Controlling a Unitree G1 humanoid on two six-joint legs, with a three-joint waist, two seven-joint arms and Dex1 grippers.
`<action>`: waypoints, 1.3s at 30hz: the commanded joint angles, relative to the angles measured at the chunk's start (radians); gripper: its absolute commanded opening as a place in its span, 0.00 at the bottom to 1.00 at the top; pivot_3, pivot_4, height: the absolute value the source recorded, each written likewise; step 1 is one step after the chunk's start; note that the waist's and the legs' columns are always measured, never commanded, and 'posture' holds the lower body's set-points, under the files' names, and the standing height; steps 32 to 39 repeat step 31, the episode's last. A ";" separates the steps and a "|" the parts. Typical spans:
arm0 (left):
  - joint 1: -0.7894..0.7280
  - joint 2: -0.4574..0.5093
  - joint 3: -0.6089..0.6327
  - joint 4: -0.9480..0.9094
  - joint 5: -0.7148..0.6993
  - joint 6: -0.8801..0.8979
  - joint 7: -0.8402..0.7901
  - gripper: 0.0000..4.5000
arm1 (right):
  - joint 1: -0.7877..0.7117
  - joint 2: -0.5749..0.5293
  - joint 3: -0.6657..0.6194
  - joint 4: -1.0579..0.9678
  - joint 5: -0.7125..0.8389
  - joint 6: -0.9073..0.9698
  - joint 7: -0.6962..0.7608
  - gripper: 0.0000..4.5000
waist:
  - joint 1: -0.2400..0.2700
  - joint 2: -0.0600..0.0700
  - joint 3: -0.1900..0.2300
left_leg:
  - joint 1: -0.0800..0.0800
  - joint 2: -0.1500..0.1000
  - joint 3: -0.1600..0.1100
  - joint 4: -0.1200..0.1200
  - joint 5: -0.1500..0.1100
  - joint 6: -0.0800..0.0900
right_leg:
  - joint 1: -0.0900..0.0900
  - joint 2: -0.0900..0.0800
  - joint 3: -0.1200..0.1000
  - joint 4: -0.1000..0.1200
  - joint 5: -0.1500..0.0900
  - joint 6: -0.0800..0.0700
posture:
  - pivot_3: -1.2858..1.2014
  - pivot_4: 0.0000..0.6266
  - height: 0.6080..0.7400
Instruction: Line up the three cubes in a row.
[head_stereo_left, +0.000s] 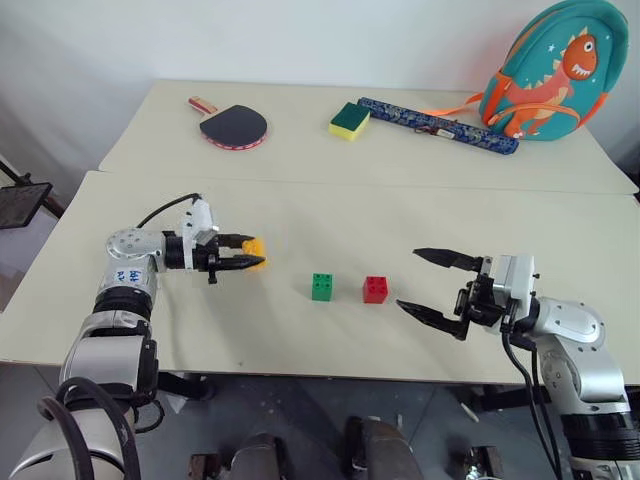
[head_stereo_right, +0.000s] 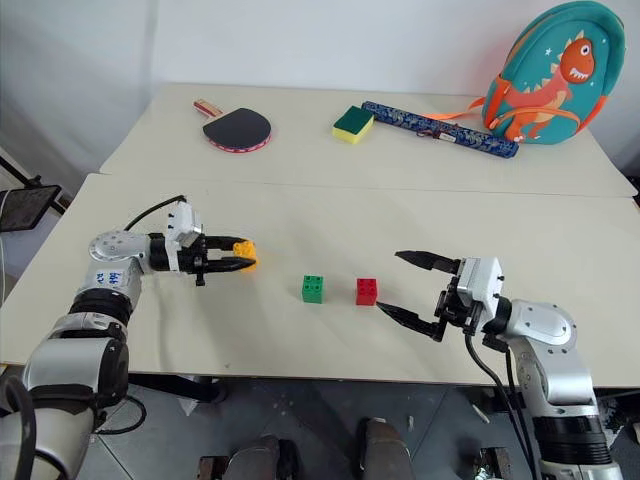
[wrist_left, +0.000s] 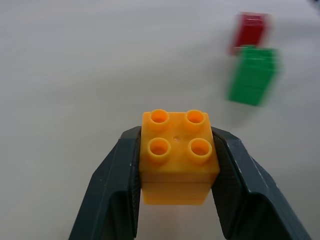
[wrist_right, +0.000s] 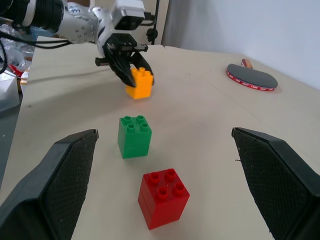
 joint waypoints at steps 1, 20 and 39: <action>0.007 0.009 -0.054 -0.009 -0.008 -0.048 -0.112 0.34 | 0.000 -0.018 -0.031 -0.037 0.017 -0.009 0.000 1.00 | 0.000 0.000 0.000 | 0.000 0.000 0.000 0.000 0.000 0.000 | 0.000 0.000 0.000 0.000 0.000 0.000 | 0.52 0.24 1.00; 0.070 0.107 -0.038 -0.142 -0.135 0.093 -0.105 0.94 | -0.037 -0.105 -0.023 0.005 0.037 0.034 0.097 1.00 | -0.005 0.000 0.000 | 0.000 0.000 0.000 0.000 0.000 0.000 | 0.000 0.000 0.001 0.001 0.000 0.000 | 0.52 0.24 1.00; 0.330 0.332 0.118 -0.538 -0.217 0.229 0.005 0.99 | -0.180 -0.311 0.057 0.057 -0.015 0.188 0.261 1.00 | 0.013 0.001 0.001 | 0.000 0.000 0.000 0.003 -0.001 0.001 | -0.001 -0.002 0.002 0.000 0.000 0.000 | 0.52 0.24 1.00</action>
